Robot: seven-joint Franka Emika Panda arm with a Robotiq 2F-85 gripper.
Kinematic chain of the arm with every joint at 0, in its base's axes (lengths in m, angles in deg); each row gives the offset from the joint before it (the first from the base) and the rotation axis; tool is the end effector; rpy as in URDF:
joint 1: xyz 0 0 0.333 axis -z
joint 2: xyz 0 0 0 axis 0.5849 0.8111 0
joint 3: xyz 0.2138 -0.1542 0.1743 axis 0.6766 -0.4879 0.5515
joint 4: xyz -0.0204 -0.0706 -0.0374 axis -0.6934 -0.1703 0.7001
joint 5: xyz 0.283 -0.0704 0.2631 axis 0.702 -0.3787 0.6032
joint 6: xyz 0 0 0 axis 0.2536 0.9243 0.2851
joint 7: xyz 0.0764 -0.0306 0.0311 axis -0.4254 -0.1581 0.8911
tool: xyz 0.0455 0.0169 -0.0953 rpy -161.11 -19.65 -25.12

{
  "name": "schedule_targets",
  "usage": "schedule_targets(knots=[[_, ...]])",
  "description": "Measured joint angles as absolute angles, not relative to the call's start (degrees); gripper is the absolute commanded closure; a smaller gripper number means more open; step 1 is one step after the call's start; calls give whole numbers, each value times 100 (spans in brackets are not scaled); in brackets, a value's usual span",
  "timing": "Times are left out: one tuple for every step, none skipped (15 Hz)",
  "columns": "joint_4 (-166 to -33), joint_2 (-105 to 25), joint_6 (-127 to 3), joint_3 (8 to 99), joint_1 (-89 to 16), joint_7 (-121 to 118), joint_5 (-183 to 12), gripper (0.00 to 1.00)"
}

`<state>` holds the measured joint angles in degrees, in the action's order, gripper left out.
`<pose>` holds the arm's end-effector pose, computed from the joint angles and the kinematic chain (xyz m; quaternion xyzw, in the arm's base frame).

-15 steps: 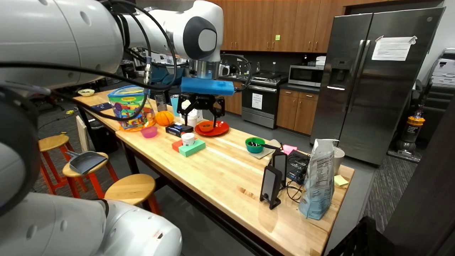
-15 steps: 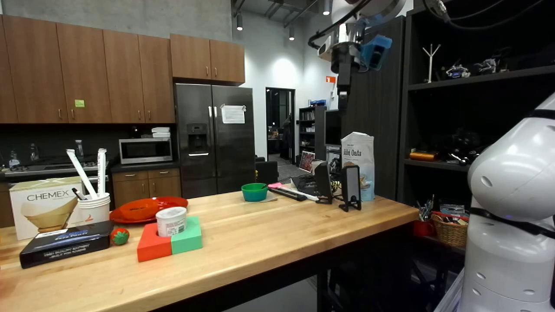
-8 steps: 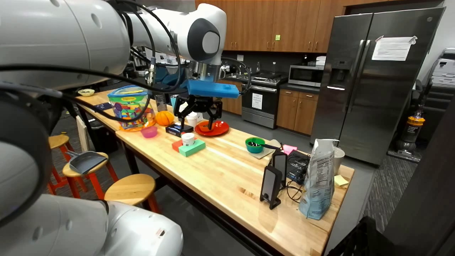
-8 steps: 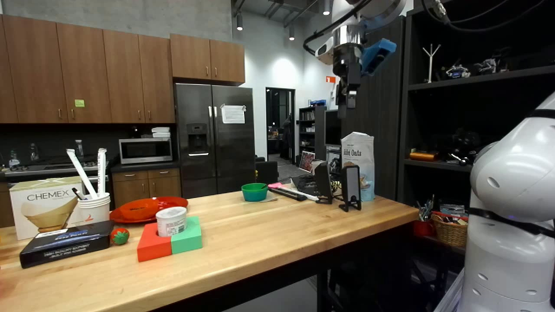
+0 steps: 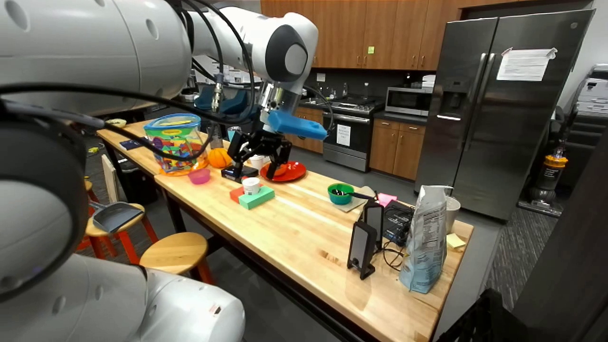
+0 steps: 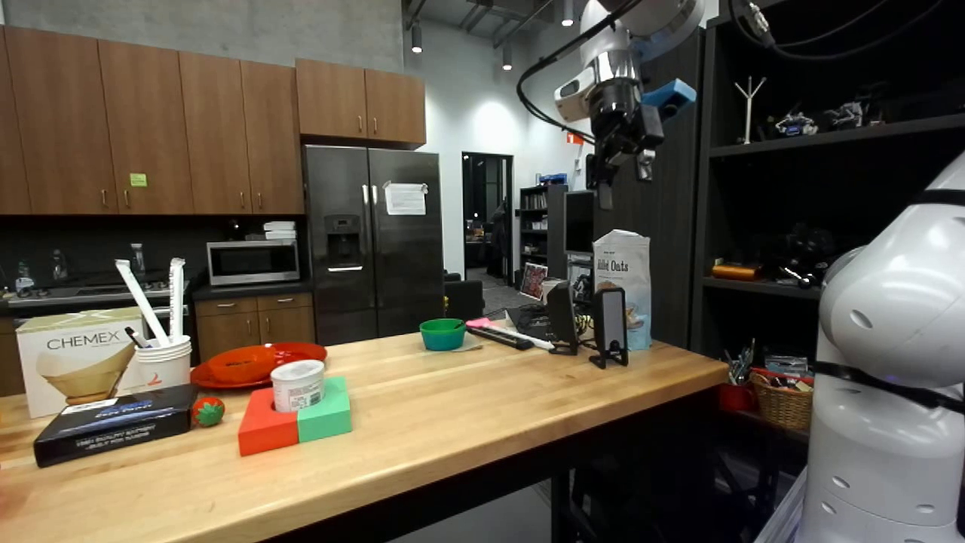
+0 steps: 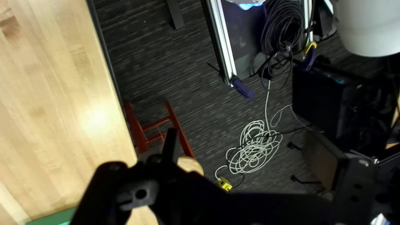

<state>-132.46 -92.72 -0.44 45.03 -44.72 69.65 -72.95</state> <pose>0.3201 -0.0164 0.5964 -0.8120 -0.5476 0.0417 0.1975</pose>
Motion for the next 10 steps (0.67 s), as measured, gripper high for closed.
schedule_targets(knots=[[-13204,-9222,48,4498,-4471,7157,-7295,0],[-13222,-9216,109,4640,-4477,7201,-7115,0],[-13283,-9248,119,4888,-4525,7136,-6903,0],[-13331,-9279,119,5150,-4607,7063,-6723,0],[-13364,-9307,113,5432,-4707,6972,-6569,0],[-13378,-9329,97,5756,-4807,6861,-6421,0],[-13373,-9330,62,6113,-4922,6728,-6271,0],[-13363,-9325,-14,6440,-5066,6571,-6139,0],[-13346,-9314,-117,6728,-5219,6403,-6017,0],[-13301,-9283,-243,7023,-5379,6202,-5908,0]])
